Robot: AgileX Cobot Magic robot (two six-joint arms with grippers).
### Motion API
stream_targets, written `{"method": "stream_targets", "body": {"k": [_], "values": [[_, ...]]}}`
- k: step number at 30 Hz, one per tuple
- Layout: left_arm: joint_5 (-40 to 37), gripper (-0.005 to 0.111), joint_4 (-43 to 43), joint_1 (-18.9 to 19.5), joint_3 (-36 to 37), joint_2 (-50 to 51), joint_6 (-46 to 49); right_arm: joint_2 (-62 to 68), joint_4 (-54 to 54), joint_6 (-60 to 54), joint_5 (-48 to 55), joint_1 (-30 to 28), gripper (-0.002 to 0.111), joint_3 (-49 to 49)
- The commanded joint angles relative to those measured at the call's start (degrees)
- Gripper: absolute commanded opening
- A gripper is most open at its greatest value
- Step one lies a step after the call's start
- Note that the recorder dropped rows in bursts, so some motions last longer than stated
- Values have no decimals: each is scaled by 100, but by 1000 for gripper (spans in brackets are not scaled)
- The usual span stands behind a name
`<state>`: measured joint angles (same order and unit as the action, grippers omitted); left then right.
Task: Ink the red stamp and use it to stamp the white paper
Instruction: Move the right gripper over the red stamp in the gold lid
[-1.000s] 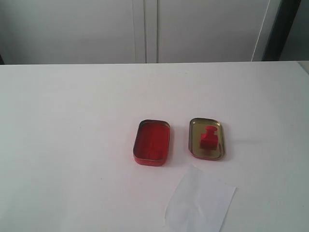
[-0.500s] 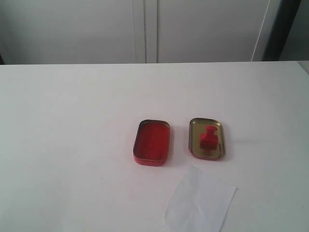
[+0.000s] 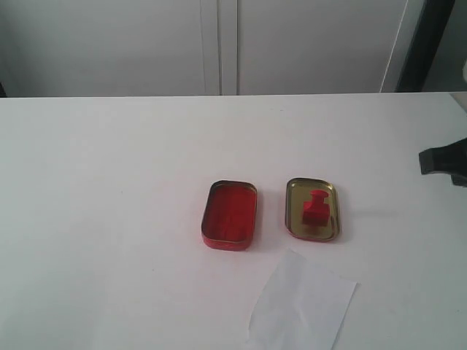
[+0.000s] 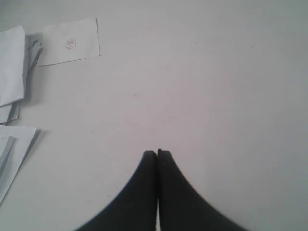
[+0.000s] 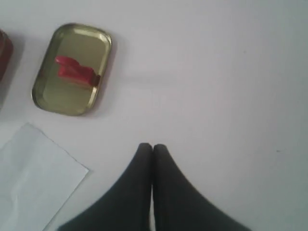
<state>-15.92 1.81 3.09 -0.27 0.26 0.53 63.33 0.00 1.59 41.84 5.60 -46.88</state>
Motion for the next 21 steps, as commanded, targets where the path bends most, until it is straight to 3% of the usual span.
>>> {"method": "stream_targets", "body": {"k": [1, 7, 21], "values": [[6, 0, 27, -34, 27, -26, -53, 700, 217, -34, 122, 12, 0, -63], [6, 0, 27, -34, 27, -26, -53, 1440, 317, -52, 394, 12, 0, -271], [6, 0, 27, -34, 27, -26, -53, 3222, 778, -779, 1248, 12, 0, -1875]]}}
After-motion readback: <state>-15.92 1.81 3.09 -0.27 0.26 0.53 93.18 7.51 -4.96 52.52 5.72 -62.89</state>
